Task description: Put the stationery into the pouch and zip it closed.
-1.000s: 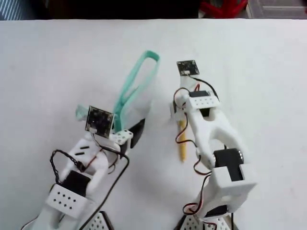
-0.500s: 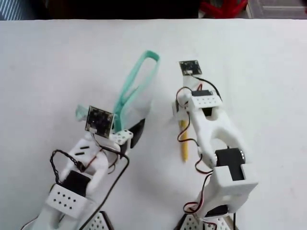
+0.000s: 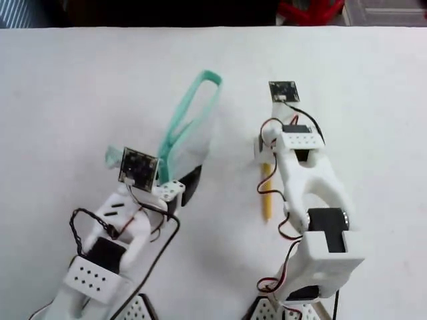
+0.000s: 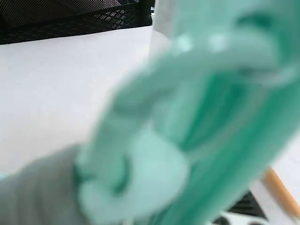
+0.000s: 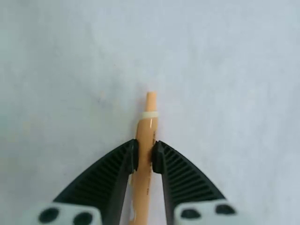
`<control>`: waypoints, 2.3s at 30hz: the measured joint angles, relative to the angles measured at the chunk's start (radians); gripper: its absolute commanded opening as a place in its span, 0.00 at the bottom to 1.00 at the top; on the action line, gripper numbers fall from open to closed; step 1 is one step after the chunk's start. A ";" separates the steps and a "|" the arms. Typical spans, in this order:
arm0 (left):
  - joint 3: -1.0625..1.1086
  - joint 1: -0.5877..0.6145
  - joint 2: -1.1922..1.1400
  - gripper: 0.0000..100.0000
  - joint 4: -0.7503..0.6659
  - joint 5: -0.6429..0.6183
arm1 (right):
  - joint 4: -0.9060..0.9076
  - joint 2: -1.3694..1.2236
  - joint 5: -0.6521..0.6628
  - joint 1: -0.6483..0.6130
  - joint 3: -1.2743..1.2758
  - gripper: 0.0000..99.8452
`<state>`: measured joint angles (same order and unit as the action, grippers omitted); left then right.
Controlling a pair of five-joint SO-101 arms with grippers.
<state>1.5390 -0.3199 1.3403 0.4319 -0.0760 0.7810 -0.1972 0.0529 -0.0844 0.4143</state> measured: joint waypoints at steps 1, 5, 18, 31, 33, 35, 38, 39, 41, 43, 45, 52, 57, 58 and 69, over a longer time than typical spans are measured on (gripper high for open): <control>0.000 0.000 0.000 0.23 0.000 0.000 | -0.006 0.003 0.000 0.000 0.002 0.02; 0.000 0.037 0.000 0.23 0.000 0.000 | -0.020 0.044 0.000 0.000 0.028 0.02; 0.000 0.038 0.000 0.23 -0.002 0.000 | -0.502 0.888 0.000 -0.015 0.756 0.02; 0.000 0.038 0.000 0.23 -0.002 0.000 | -0.407 1.579 0.000 -0.048 1.000 0.02; 0.000 0.038 0.000 0.23 -0.002 0.000 | -0.402 1.623 0.000 -0.072 1.030 0.02; 0.000 0.038 0.000 0.23 -0.002 0.000 | -0.402 1.657 0.000 -0.087 1.051 0.02; 0.000 0.038 0.000 0.23 -0.002 0.000 | -0.402 1.689 0.000 -0.092 1.073 0.02; 0.000 0.038 0.000 0.23 -0.002 0.000 | -0.402 1.700 0.000 -0.092 1.077 0.02; 0.000 0.038 0.000 0.23 -0.002 0.000 | -0.405 1.728 0.000 -0.089 1.099 0.02; 0.000 0.038 0.000 0.23 -0.002 0.000 | -0.427 1.761 0.000 -0.084 1.129 0.02; 0.000 0.038 0.000 0.23 -0.002 0.000 | -0.453 1.803 0.000 -0.063 1.160 0.02; 0.000 0.038 0.000 0.23 -0.002 0.000 | -0.459 1.962 0.000 -0.074 1.174 0.02; 0.000 0.038 0.000 0.23 -0.002 0.000 | -0.459 1.966 0.000 -0.160 1.039 0.02; 0.000 0.038 0.000 0.23 -0.002 0.000 | -0.459 1.950 0.000 -0.181 0.999 0.02; 0.000 0.038 0.000 0.23 -0.002 0.000 | -0.460 1.433 0.000 -0.290 0.238 0.02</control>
<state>1.5390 -0.2816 1.3403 0.4304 -0.0760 0.3207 1.2359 0.0529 -0.3744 0.6521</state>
